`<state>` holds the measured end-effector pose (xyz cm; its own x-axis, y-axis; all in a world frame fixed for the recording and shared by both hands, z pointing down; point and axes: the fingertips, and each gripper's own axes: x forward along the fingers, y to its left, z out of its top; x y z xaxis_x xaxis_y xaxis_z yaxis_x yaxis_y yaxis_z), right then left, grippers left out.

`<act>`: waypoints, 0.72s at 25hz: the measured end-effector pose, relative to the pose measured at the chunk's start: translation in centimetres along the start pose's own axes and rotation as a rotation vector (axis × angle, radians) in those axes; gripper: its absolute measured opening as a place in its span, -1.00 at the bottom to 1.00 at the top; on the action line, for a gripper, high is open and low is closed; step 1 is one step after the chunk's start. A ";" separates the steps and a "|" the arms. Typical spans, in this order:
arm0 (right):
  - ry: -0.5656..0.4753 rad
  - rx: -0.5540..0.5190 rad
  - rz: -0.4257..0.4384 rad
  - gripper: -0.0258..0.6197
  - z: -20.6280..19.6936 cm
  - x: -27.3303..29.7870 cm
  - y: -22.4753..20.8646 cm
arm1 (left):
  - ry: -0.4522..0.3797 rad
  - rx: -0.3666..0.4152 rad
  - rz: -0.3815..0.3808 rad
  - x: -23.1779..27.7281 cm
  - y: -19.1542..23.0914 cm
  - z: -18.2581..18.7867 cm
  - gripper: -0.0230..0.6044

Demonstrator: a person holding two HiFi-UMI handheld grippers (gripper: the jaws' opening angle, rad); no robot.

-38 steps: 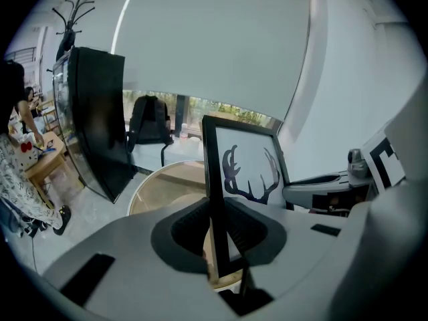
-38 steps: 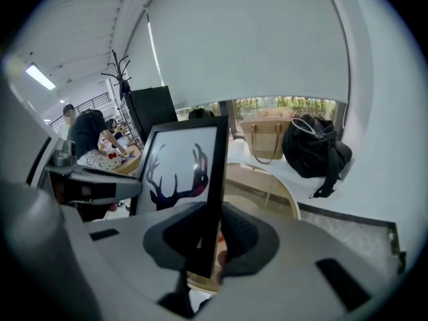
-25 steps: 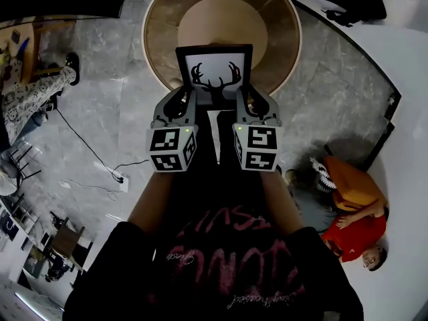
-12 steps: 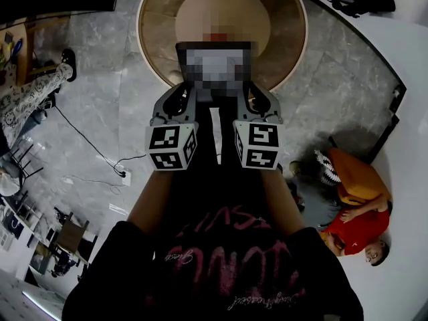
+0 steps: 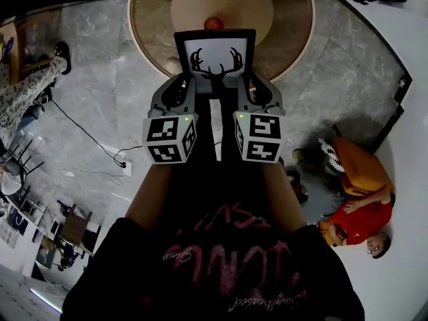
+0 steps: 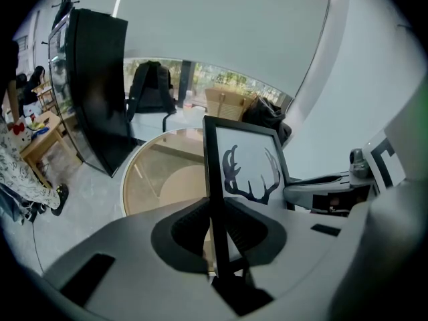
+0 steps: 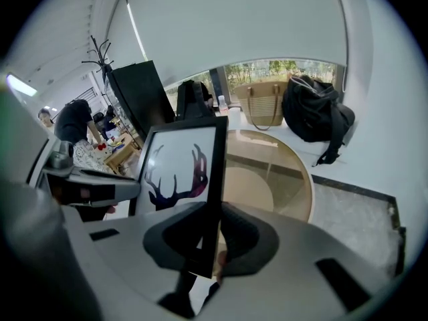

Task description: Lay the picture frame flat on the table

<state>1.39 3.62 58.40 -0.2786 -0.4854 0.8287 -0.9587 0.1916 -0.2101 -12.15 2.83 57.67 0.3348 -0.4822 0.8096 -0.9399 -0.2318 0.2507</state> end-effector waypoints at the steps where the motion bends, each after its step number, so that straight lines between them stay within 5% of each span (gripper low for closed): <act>1: 0.005 0.001 0.001 -0.67 -0.3 0.2 0.0 | 0.006 -0.001 0.000 0.2 0.1 -0.3 -0.70; 18: 0.076 0.023 0.000 -0.67 -4.3 3.7 0.1 | 0.076 -0.019 0.000 3.2 1.7 -4.4 -0.70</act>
<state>0.54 5.57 63.66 -0.2744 -0.4190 0.8655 -0.9600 0.1714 -0.2214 -12.99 4.66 63.02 0.3297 -0.4167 0.8472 -0.9412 -0.2152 0.2605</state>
